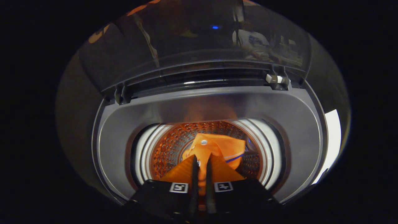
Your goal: Put the clothes into the washing machine and then close the washing machine lid.
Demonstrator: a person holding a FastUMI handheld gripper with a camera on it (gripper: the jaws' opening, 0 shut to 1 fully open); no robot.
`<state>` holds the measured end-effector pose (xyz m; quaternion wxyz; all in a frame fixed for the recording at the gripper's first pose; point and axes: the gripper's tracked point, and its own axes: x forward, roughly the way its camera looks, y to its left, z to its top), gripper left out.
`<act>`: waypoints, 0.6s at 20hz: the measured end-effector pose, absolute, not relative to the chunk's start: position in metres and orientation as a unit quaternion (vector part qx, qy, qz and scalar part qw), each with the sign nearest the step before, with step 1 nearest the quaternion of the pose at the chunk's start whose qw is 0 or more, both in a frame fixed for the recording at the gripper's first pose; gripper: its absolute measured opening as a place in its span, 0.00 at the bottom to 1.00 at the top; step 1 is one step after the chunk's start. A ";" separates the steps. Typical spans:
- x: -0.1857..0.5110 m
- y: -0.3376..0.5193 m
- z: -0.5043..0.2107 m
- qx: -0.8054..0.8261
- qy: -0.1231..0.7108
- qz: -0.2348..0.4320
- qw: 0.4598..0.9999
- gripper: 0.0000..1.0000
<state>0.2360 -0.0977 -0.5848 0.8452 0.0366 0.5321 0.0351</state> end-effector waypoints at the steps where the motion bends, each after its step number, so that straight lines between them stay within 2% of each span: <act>1: 0.238 -0.099 -0.583 0.036 0.528 0.031 0.848 0.37; 2: 0.238 -0.100 -0.582 0.035 0.525 0.031 0.850 0.40; 5: 0.233 -0.102 -0.581 0.034 0.530 0.029 0.847 0.99; 12: 0.228 -0.101 -0.550 0.033 0.504 0.033 0.863 1.00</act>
